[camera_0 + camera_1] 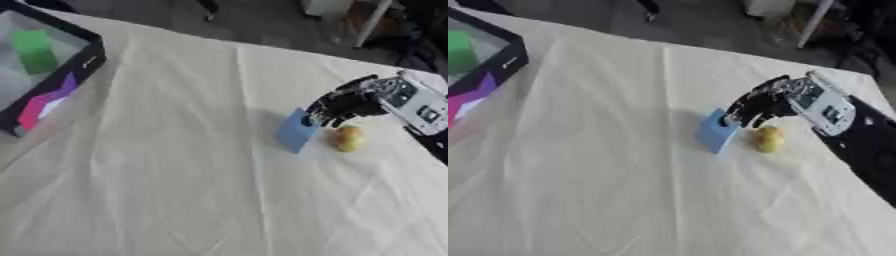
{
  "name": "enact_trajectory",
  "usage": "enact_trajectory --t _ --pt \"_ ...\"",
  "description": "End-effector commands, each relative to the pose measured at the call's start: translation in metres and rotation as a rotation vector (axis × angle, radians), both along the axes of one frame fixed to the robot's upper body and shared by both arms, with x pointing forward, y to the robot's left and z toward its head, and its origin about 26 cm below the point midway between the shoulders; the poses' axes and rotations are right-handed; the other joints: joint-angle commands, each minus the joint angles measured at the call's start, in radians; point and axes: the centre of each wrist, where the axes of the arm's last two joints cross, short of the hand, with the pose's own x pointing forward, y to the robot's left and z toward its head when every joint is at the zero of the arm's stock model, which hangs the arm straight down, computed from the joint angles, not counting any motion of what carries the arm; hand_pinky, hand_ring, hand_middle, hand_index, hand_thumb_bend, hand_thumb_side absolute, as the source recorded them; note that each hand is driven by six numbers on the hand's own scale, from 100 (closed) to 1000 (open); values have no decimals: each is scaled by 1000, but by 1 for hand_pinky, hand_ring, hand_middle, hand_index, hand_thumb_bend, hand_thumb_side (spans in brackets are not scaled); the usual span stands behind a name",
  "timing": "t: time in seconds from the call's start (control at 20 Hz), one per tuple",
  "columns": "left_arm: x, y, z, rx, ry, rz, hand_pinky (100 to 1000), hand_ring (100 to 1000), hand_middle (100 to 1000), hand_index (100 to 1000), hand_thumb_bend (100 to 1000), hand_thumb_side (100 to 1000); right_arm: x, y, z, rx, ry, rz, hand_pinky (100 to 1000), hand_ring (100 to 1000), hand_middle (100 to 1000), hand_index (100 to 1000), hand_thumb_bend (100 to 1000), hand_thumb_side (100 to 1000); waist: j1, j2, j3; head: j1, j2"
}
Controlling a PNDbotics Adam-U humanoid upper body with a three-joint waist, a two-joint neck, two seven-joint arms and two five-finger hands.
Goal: Pick up the objects with one hand, pass them to the other hand, and then place them into the box on the other side of the table.
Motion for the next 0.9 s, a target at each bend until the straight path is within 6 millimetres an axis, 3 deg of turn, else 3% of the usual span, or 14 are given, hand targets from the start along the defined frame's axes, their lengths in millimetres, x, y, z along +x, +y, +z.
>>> enact_trajectory --t 0.05,0.9 --pt "-2 5 17 24 -33 8 920 746 669 746 100 486 0 -6 13 -7 -2 -8 928 907 897 951 239 501 0 -16 1 -4 2" --pt "-1 3 15 19 -33 4 919 746 668 747 100 490 0 3 7 -45 -14 34 939 911 903 959 291 448 5 -9 2 -9 2"
